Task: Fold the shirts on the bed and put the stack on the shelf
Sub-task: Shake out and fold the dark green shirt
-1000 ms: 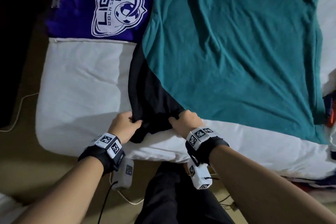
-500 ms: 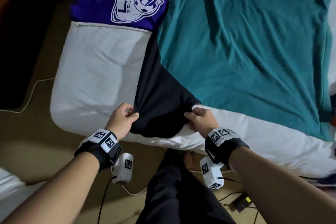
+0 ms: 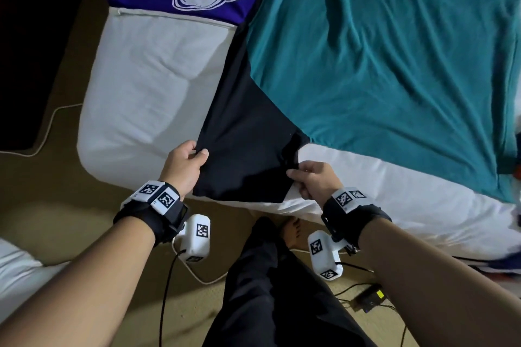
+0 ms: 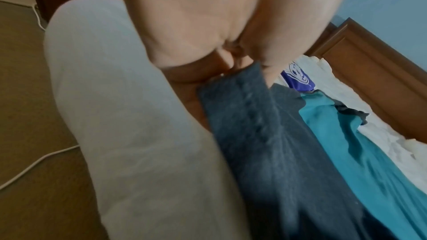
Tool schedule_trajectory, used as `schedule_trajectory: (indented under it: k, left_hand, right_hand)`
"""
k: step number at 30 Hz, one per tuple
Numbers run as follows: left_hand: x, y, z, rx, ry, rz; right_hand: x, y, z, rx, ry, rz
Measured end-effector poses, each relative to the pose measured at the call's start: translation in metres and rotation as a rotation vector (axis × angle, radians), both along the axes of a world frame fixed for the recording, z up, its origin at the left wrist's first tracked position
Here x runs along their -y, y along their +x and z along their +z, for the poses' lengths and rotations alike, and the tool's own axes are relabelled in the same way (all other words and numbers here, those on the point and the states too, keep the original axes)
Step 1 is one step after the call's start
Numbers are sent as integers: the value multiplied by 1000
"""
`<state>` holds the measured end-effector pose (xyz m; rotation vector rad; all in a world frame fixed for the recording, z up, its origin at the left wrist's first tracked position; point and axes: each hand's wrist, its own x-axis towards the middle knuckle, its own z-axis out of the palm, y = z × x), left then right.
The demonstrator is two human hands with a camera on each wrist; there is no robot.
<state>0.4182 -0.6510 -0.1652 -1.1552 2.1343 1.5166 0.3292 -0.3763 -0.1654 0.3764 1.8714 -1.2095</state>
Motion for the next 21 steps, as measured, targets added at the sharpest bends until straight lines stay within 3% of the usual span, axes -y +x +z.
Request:
schedule_trajectory:
  k: [5,9,12,16,21]
  left_hand:
    - [-2,7,-8,158,-269,-276]
    - [4,6,-5,331,-381,-426]
    - [9,-11,7,364,-368,-413]
    - [14,-50,13,242,-353,-242]
    - [21,-121,6,162,-374,-227]
  right_hand:
    - [0,0,2,-104,290,456]
    - [3,-12,7,-154,423,704]
    - [6,-30,19,-277,501,725]
    - [11,-67,31,-445,560,613]
    - [30,-145,29,-491,551,636]
